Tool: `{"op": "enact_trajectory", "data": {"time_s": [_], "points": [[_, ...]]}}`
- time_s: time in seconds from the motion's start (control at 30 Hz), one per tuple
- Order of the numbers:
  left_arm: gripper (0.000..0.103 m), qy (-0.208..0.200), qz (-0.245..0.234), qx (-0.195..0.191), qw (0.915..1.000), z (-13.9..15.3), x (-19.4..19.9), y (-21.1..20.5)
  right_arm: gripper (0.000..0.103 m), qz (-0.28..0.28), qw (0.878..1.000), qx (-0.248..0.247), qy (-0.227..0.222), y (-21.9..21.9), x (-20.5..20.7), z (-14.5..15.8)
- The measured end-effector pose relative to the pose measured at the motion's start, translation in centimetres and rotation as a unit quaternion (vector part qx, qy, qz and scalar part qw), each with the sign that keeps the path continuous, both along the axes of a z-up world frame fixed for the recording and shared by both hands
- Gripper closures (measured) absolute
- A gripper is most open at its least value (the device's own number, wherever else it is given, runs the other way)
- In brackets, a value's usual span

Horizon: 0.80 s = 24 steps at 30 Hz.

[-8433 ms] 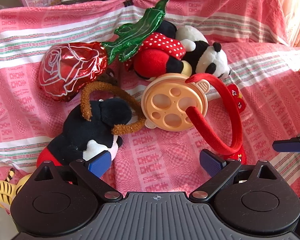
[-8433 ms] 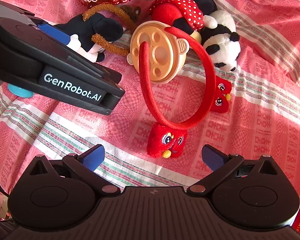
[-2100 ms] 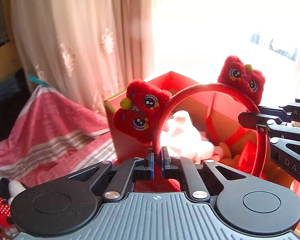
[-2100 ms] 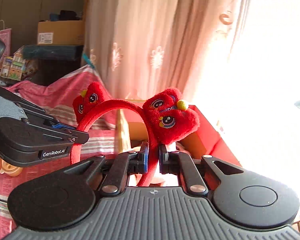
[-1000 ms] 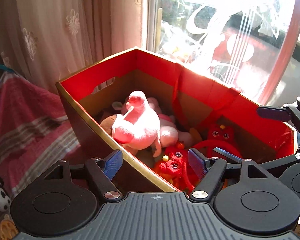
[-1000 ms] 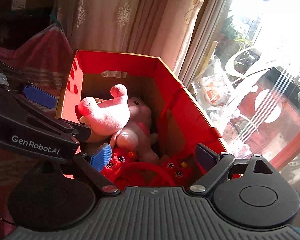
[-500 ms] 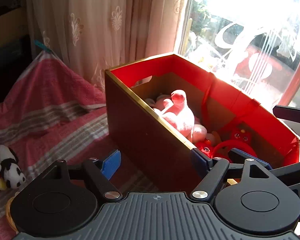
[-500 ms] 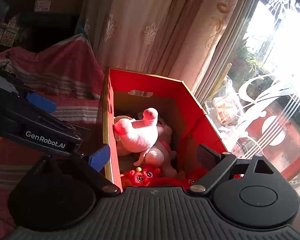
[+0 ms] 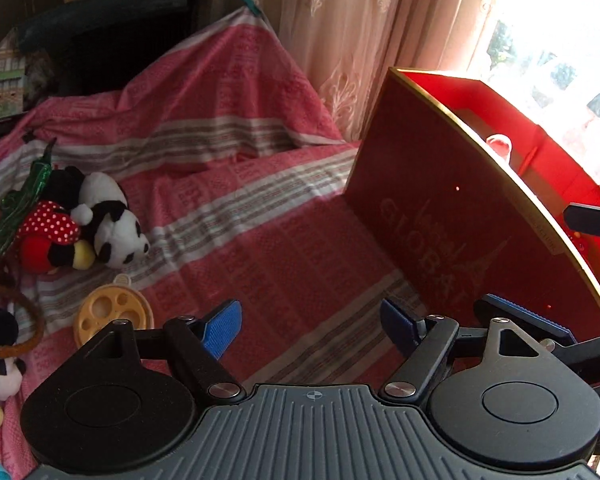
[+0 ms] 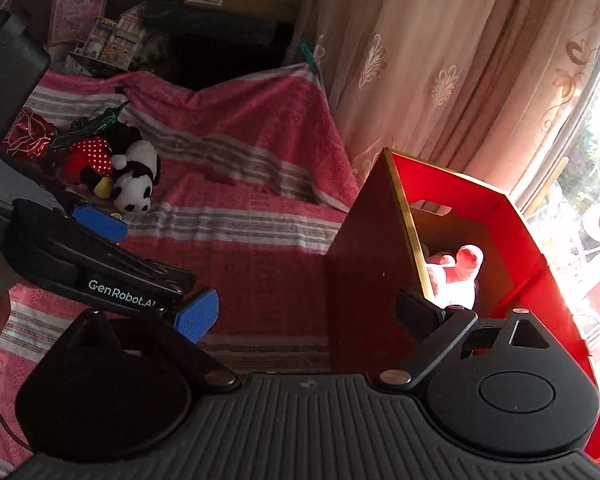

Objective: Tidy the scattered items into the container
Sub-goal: 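Move the right tool back toward the beige round container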

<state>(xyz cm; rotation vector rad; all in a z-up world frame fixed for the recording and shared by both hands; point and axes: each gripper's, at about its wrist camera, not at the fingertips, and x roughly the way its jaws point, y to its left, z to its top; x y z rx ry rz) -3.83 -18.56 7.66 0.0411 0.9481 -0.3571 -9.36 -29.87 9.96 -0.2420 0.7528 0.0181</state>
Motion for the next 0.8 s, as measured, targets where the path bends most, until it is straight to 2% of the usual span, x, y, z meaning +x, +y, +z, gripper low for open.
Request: {"op": "enact_trajectory", "data": {"time_s": [0.23,0.43,0.7,0.8], "points": [[0.016,0.032,0.074,0.014,0.9967,-2.1,-0.3,6.2,0.007,0.020,0.999,0.019,0.022,4.0,1.2,-1.4],[0.016,0.035,0.114,0.028,0.9925,-2.9,-0.5,10.5,0.007,0.034,0.999,0.023,0.035,6.7,1.8,-2.2],[0.016,0.056,0.172,0.056,0.9820,-5.5,-1.0,16.1,0.007,0.057,0.996,0.038,0.063,10.5,3.1,-4.5],[0.016,0.070,0.190,0.054,0.9778,-6.5,-0.9,18.2,0.007,0.065,0.994,0.051,0.075,11.6,4.0,-5.4]]}}
